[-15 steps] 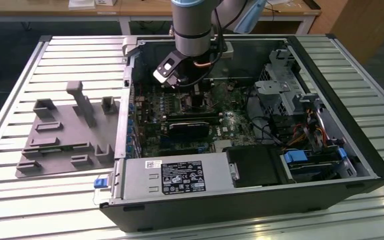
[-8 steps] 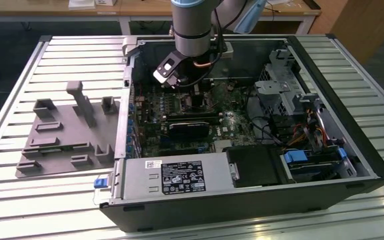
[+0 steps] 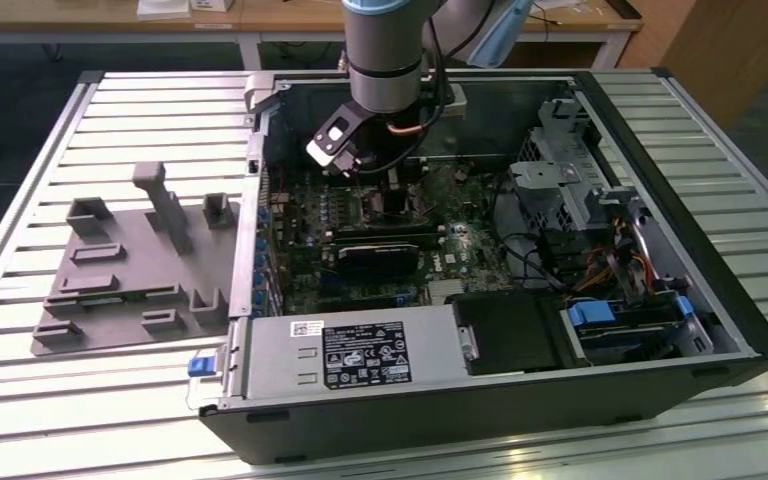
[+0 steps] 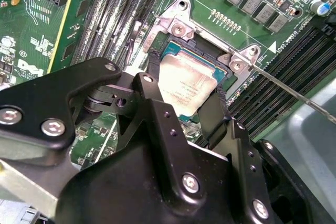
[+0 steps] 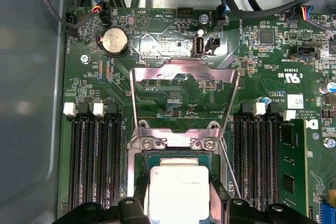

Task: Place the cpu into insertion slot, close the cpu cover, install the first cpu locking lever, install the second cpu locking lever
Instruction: 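Place the cpu into insertion slot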

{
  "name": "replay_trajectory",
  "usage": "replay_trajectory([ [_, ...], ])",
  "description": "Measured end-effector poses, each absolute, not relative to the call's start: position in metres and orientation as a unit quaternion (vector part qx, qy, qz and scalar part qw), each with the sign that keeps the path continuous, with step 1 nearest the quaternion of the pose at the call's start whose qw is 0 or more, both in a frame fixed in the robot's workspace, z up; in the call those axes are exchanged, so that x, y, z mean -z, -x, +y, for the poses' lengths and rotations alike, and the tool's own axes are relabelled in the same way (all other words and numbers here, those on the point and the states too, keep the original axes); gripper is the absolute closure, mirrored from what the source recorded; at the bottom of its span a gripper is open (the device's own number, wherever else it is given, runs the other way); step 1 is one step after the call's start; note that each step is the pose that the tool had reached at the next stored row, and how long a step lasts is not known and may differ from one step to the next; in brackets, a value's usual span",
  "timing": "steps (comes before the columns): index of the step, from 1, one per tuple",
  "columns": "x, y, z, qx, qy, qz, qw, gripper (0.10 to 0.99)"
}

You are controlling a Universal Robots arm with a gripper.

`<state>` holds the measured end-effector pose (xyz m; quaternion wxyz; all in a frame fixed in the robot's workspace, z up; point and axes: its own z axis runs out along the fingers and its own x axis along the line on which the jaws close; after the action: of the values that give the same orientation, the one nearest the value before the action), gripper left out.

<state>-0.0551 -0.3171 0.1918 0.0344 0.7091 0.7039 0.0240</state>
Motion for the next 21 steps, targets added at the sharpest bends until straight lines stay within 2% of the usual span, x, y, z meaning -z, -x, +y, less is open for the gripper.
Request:
replay_trajectory([
  [3,-0.192,0.055,-0.317,-0.024,-0.709,0.704,0.034,0.537],
  [4,-0.192,0.055,-0.317,-0.024,-0.709,0.704,0.034,0.475],
  [21,-0.210,0.055,-0.317,-0.024,-0.709,0.704,0.035,0.475],
])
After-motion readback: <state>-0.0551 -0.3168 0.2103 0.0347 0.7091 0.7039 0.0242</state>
